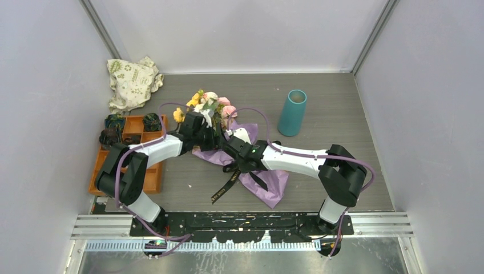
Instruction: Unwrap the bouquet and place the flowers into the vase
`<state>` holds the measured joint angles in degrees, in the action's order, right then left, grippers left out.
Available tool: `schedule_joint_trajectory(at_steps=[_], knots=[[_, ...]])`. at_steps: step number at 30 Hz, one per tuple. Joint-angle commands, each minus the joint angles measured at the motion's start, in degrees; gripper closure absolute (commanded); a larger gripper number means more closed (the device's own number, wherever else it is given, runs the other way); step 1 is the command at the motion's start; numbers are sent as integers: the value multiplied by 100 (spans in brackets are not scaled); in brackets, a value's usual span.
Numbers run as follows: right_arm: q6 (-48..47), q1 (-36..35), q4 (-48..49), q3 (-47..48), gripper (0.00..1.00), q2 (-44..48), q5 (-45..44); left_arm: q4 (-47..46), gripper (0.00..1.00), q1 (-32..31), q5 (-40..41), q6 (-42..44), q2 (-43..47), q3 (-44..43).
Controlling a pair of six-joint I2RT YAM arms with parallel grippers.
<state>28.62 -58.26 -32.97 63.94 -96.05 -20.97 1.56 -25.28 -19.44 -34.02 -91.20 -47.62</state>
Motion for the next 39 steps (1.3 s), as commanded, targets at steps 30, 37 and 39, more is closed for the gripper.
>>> schedule_joint_trajectory(at_steps=[30, 37, 39], knots=[[-1107, 25, -1935, 3109, 94, 3159, -2820, -936, 38, -21, 438, -48, -1023, 400], [-1050, 33, -1918, 2976, 93, 3664, -3240, -712, 41, -57, 493, -13, -672, 449], [-1038, 26, -1952, 2907, 93, 3736, -3452, -431, 41, -131, 680, 110, -210, 452]])
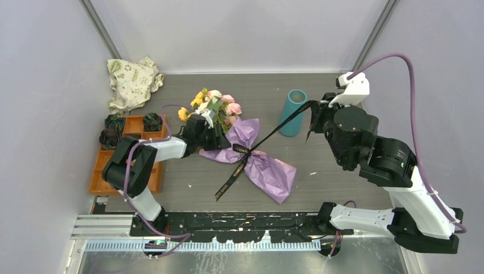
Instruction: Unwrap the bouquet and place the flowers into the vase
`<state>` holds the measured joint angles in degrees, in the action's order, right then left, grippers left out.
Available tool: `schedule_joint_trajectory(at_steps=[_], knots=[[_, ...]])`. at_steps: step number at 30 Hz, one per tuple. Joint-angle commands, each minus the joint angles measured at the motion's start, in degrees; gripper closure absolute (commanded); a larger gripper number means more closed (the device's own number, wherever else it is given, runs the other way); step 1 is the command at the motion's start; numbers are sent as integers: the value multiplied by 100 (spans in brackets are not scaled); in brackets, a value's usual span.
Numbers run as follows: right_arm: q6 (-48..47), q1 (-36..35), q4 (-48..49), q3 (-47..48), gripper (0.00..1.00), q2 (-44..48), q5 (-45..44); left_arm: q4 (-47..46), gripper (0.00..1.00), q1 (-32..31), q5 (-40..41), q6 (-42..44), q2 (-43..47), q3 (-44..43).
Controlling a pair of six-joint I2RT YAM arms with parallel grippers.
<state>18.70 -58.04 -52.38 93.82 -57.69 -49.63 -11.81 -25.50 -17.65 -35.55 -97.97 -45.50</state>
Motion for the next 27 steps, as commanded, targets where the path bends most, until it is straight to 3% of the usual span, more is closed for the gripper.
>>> schedule_joint_trajectory(at_steps=[1, 8, 11, 15, 21, 27], knots=[[-38, 3, -10, -116, 93, -80, -708, 1108, 41, -179, 661, 366, 754, 213], [-29, 16, 238, -275, 93, 100, -1058, 2734, 36, -792, 1360, 1442, 2493, -354], [-59, 18, 274, -268, 93, 55, -1028, 2915, 34, -858, 976, 1527, 3043, -235], [-83, 17, 316, -379, 92, -11, -1039, 2617, 23, -911, 197, 1513, 3693, 357], [-101, 15, 469, -491, 91, -70, -926, 2317, 18, -1214, -228, 1367, 3737, 876], [-121, 23, 555, -615, 90, -45, -874, 2054, 18, -1642, -15, 1503, 3196, 863]])
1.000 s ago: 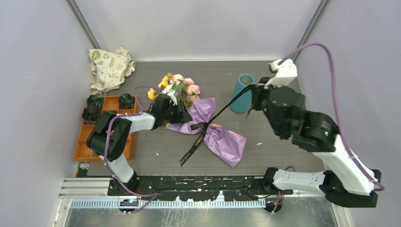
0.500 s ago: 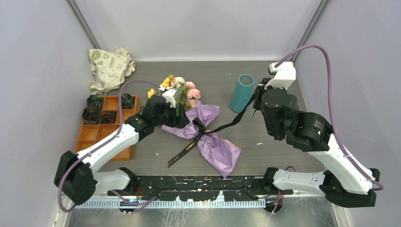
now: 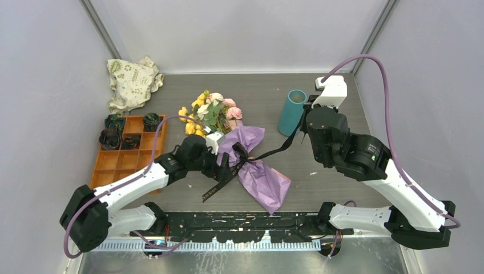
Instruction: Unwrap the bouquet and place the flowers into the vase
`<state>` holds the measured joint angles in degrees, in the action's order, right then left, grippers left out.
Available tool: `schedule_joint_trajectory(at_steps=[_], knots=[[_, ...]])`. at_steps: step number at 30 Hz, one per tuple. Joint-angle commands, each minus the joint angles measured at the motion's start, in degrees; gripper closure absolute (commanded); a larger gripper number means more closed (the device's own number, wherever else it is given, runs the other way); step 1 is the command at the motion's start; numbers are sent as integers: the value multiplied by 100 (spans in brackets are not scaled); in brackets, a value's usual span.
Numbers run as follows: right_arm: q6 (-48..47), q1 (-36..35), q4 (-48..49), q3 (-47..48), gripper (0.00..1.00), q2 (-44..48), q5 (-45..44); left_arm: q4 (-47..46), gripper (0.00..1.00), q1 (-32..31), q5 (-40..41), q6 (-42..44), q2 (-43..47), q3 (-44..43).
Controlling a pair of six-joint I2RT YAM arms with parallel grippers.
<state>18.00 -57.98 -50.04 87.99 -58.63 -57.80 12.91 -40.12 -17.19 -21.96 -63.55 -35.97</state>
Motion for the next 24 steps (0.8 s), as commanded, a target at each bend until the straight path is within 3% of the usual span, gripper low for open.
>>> schedule_joint_trajectory(at_steps=[1, 18, 21, 24], knots=[[-44, 15, 321, -46, 90, 60, -43, -487, 18, -202, -32, 155, -353, -87], [69, 32, 345, -270, 89, 153, 105, -1255, 22, -635, 225, 305, -2226, -551], [104, 39, 346, -311, 89, 150, 137, -1254, 27, -671, 221, 306, -2344, -607], [133, 41, 382, -371, 89, 182, 155, -1263, 39, -695, 236, 299, -2406, -613]])
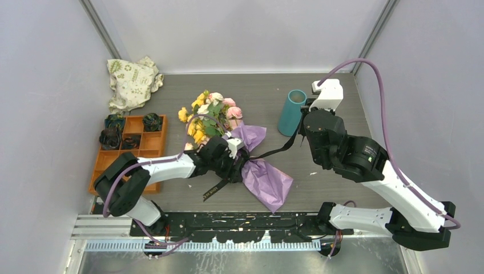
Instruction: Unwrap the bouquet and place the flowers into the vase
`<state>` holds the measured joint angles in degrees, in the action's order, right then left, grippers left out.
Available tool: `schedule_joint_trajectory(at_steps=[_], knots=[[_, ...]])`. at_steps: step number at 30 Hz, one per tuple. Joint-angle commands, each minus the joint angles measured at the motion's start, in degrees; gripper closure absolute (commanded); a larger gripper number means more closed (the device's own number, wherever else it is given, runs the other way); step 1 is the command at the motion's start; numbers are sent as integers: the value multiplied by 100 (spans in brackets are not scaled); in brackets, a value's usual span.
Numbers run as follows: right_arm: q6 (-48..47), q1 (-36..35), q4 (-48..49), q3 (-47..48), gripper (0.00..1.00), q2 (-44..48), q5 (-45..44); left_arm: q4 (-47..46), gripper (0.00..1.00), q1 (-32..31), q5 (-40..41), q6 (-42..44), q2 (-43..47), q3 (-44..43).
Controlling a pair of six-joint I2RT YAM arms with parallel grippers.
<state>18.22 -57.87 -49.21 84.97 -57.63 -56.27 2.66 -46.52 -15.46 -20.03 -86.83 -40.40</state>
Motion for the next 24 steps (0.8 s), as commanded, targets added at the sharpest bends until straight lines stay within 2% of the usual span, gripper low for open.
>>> schedule_joint_trajectory(at_steps=[1, 7, 9, 10, 13, 20, 24], knots=[[116, 34, 306, -90, 89, 102, 2, -231, 44, -58, 70, 98, -97, -162], [146, 30, 369, -247, 87, 193, -62, -169, 75, -102, 208, 5, -40, -164], [155, 41, 399, -309, 87, 222, -99, 57, 97, -103, 264, -59, 4, -260], [163, 39, 396, -338, 86, 227, -122, 244, 100, -103, 316, -104, 27, -363], [180, 47, 391, -402, 86, 255, -225, 905, 100, -122, 647, -200, 297, -635], [374, 136, 382, -599, 86, 455, -445, 2281, 100, -112, 2402, -810, 2044, -787], [416, 232, 376, -673, 86, 507, -621, 3289, 100, -104, 3322, -1257, 2756, -1058]])
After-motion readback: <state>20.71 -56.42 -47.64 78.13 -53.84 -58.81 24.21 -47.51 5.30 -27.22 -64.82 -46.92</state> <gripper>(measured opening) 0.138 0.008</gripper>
